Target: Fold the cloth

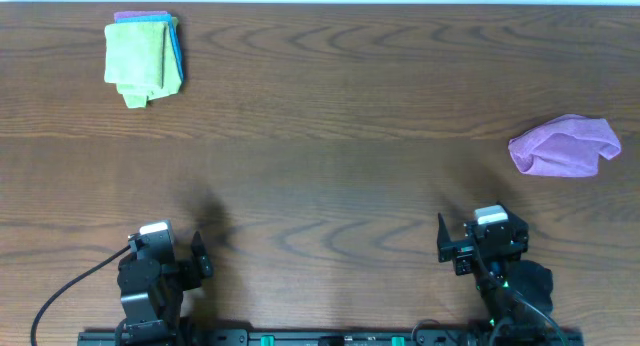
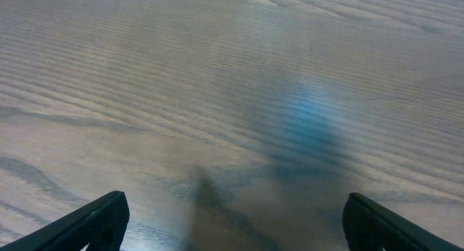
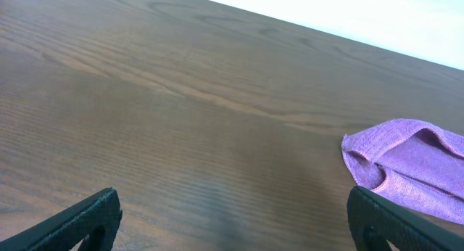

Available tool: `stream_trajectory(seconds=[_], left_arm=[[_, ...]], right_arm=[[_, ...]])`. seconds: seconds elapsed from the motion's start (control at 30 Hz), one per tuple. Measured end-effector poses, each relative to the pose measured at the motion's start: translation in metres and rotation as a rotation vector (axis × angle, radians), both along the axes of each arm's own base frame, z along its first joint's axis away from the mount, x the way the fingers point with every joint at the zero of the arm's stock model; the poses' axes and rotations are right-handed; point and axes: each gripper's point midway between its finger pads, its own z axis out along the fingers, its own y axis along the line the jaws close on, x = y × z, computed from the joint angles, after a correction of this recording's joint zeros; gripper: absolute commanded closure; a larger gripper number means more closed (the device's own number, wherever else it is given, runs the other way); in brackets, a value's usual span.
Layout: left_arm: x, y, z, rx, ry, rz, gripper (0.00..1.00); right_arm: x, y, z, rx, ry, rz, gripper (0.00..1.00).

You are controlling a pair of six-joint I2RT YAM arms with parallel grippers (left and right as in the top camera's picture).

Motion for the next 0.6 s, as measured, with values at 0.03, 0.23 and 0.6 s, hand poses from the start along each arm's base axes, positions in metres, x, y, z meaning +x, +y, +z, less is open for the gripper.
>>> stream_trajectory(seconds=[0.03,0.23,0.6], left_arm=[[0.0,0.0,0.0,0.0,0.0,0.0,0.05],[0.0,0.0,0.0,0.0,0.0,0.0,0.05],[0.0,0.0,0.0,0.0,0.0,0.0,0.05]], right_arm=[[0.0,0.0,0.0,0.0,0.0,0.0,0.01],[0.0,0.0,0.0,0.0,0.0,0.0,0.01],[0.012,0.009,0.051,0.048,-0.211,0.041,0.01]])
